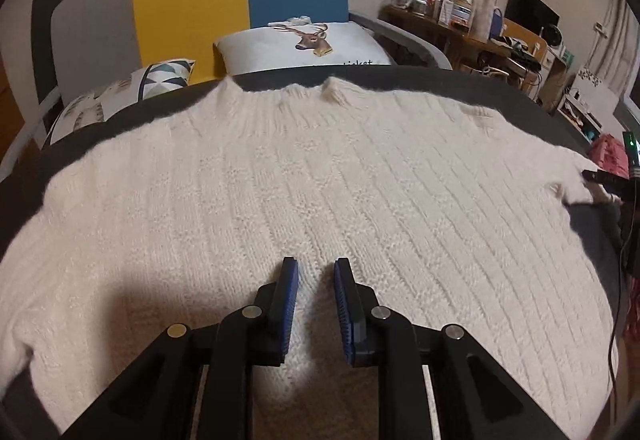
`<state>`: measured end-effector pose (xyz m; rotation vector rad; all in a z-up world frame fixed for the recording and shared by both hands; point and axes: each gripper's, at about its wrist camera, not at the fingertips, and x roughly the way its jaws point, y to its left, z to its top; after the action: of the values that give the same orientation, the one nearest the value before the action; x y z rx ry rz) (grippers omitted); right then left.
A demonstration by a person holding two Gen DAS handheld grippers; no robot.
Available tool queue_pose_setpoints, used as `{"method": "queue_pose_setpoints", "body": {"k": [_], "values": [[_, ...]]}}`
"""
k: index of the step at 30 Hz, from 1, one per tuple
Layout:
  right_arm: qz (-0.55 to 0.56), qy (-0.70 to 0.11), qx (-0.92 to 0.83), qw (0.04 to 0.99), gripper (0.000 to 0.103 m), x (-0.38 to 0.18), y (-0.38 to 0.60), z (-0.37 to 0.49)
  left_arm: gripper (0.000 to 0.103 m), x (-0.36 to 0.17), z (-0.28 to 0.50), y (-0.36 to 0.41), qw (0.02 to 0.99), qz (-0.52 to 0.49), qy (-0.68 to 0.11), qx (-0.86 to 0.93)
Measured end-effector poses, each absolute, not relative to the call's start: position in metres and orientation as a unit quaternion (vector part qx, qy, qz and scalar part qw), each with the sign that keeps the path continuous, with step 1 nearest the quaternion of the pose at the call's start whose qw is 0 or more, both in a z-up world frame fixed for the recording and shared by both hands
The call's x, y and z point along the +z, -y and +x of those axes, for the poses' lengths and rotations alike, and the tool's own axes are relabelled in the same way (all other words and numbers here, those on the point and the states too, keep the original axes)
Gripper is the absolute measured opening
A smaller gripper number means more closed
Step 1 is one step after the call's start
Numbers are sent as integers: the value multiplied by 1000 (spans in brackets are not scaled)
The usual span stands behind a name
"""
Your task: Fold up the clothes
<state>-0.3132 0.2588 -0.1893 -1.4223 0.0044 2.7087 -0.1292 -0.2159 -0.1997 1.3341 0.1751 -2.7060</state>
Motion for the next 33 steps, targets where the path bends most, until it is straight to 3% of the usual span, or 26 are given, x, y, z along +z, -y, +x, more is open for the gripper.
{"method": "queue_pose_setpoints", "body": {"k": [6, 9, 15, 17, 24, 30, 33], "values": [[-478, -23, 877, 32, 102, -169, -247, -306, 18, -175, -103, 216, 64, 428, -101, -896], [-444, -42, 893, -68, 102, -135, -208, -271, 18, -166, -72, 219, 83, 418, -102, -899], [-439, 36, 835, -330, 102, -121, -59, -171, 18, -170, -5, 245, 125, 434, -110, -885], [-453, 50, 806, -377, 102, -129, -20, -140, 19, -180, 16, 258, 139, 454, -116, -872], [-489, 171, 792, -323, 103, -181, 40, -89, 19, -167, 97, 288, 134, 405, -203, -882], [-463, 133, 800, -358, 103, -146, 23, -30, 18, -163, 143, 255, 64, 389, -159, -905], [-465, 132, 792, -373, 103, -148, 18, -2, 18, -185, 141, 241, 83, 423, -119, -894]]}}
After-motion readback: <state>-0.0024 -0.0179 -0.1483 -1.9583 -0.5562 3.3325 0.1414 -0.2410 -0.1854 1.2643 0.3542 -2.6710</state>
